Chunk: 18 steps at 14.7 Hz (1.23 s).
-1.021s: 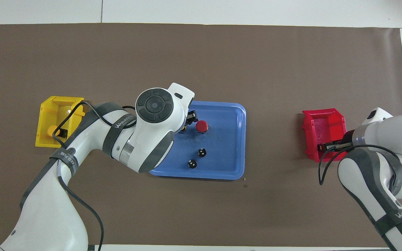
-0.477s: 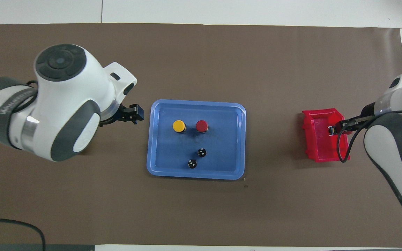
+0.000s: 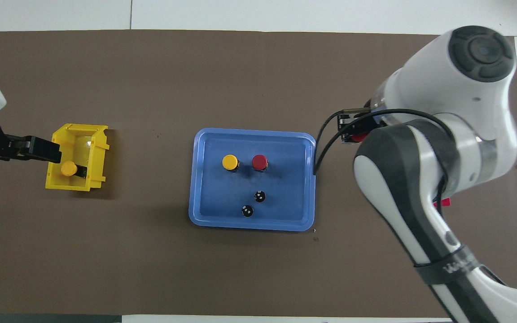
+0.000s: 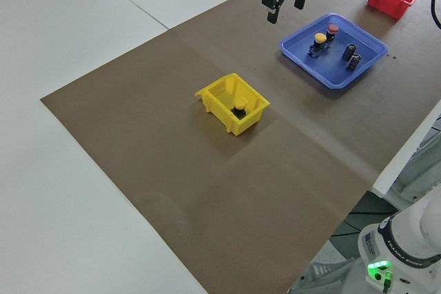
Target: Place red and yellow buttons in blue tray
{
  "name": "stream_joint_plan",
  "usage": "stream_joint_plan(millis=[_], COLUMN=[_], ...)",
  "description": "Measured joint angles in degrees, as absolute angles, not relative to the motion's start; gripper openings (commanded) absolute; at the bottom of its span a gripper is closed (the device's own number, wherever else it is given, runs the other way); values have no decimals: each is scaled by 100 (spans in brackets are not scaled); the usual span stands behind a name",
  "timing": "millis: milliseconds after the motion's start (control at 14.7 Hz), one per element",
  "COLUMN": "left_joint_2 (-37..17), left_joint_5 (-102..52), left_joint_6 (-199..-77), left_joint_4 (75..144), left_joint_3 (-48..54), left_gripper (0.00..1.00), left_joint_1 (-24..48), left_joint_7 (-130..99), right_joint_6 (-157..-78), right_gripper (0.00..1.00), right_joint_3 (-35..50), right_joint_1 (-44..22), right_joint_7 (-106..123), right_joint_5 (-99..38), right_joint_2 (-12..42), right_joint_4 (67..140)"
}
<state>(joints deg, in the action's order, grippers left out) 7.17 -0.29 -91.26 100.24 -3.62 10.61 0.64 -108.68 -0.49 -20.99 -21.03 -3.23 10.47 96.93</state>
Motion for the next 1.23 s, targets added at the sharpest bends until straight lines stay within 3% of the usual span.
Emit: stream_joint_plan(millis=[272,477,681,953,1226], left_joint_2=[770,771,744,448,179], left_joint_5=[-70,-72,-72,-72,-72], left_joint_6=[-9132,-9304,-10166,-11272,-11919], left_joint_4=[10025,10080,10586,11359,11861], left_joint_3=[-340,-332,-348,-362,-363], left_gripper=[100,100,100,76,64], left_joint_1=[978,968,782,502,384], left_joint_7=[124,123,126,252,527], right_joint_6=[-11468,-11833,-12368,-12665,-12752], right_gripper=[26,27,27,29,38], right_joint_3=[-49,-69,-116,-116,-79], right_joint_1=[-2827,-2883,-2873,-2881,-2906], right_joint_7=[-3045,-3126,-3126,-3126,-3126], right_joint_5=[-320,-319,-319,-319,-319], right_joint_2=[1520,1628,1561,1519,1519], right_joint_4=[9800,10089,10528,10866,11018])
